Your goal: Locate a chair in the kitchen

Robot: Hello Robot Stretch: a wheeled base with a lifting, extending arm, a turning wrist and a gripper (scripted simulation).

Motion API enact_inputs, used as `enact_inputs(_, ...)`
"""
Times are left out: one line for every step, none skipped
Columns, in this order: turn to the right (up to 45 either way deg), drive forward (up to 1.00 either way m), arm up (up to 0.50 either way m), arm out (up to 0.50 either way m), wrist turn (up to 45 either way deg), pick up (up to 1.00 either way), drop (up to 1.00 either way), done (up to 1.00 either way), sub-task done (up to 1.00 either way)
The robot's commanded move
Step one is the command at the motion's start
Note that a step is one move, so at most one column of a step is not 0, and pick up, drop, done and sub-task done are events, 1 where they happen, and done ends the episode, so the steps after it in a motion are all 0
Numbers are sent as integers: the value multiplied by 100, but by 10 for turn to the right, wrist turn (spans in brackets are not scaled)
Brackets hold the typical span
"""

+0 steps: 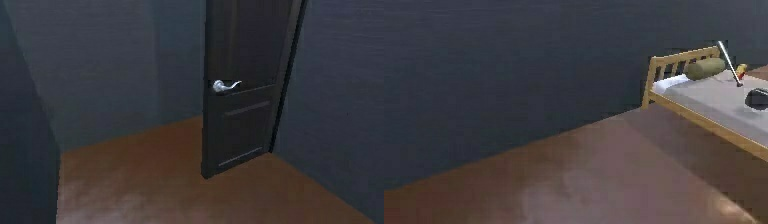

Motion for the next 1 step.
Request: enact_inputs(-150, 0, 0, 0, 0, 0, 0, 0, 0)
